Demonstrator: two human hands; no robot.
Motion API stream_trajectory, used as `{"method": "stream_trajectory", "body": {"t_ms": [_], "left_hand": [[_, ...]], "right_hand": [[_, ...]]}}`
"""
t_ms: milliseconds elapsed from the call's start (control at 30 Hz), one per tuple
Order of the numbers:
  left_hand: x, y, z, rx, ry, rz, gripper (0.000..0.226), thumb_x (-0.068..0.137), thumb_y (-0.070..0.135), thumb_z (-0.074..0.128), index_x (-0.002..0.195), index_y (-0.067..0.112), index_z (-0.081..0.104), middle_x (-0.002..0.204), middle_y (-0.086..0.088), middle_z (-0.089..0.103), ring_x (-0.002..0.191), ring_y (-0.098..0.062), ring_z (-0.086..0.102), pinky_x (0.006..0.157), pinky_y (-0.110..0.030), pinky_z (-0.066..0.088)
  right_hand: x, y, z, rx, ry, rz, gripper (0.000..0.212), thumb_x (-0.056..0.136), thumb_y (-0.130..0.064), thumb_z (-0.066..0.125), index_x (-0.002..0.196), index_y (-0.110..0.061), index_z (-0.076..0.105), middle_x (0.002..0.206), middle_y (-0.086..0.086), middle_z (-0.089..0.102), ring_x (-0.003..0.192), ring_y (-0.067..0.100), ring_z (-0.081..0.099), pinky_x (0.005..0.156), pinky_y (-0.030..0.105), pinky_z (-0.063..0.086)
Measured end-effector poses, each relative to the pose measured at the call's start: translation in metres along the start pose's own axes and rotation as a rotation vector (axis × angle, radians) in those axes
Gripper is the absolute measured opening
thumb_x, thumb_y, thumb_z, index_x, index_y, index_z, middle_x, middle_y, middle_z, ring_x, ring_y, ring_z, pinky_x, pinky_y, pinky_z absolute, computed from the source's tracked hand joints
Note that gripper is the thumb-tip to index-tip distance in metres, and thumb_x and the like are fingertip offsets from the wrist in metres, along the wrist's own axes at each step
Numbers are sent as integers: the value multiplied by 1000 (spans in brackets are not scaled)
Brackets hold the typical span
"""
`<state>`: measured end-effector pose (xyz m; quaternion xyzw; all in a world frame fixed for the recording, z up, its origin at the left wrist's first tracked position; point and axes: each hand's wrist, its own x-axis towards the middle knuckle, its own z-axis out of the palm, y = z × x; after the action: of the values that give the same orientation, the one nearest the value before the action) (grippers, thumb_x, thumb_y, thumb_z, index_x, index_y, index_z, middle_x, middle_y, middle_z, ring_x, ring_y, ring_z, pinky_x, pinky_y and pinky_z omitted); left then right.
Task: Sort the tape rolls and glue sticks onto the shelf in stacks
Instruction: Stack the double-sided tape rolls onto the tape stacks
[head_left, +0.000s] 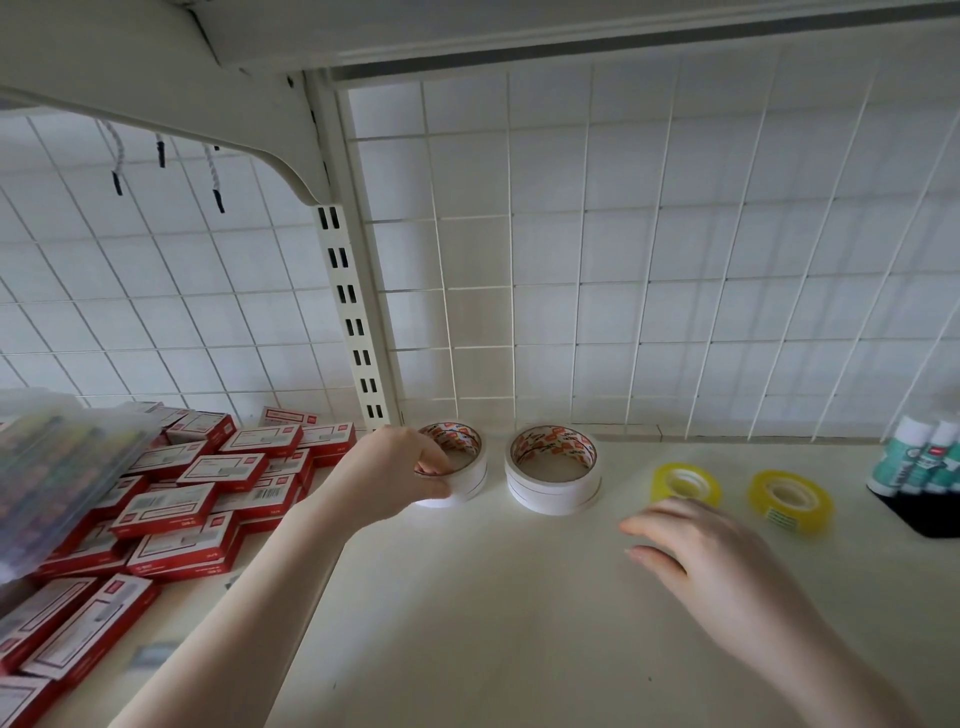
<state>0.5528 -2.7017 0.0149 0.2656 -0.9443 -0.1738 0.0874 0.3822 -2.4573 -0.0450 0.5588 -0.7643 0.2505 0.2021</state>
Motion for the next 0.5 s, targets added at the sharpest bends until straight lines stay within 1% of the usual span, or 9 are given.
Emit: {"method": "stream_trajectory", "body": {"t_ms": [100,200,333,400,500], "left_hand": [[0,0,-1,-13,-10,-12,19,78,26,72,97,22,74,94,11,69,87,-8,63,85,-29,50],[0,0,-1,-11,-3,-10,21,78,25,72,99,22,74,95,10,69,88,-8,63,86,-30,50],[-6,3,0,85,17,7,33,78,27,72,110,23,69,108,8,67,99,-11,61,89,-29,48],[-12,8,1,114,80,31,36,78,27,73,113,22,66,111,7,66,102,-12,59,88,-27,47],[-30,19,3,131,227,30,36,82,25,69,117,24,63,115,6,64,106,-15,56,87,-27,44]], "right_hand": [[-1,0,-1,3,-5,7,33,52,-15,91,77,-25,71,72,-13,63,63,13,64,46,27,50],[-1,0,-2,-2,-12,16,34,51,-16,92,77,-25,71,72,-13,63,62,13,64,45,27,49],[-4,0,-5,-52,-5,28,30,51,-20,91,68,-24,67,67,-9,61,60,15,62,42,28,49],[-5,2,-9,-86,9,52,28,53,-23,90,65,-23,65,65,-7,61,59,17,62,41,30,48],[-7,5,-20,-134,48,82,28,52,-25,91,63,-22,65,62,-5,61,56,21,61,42,29,47]]}}
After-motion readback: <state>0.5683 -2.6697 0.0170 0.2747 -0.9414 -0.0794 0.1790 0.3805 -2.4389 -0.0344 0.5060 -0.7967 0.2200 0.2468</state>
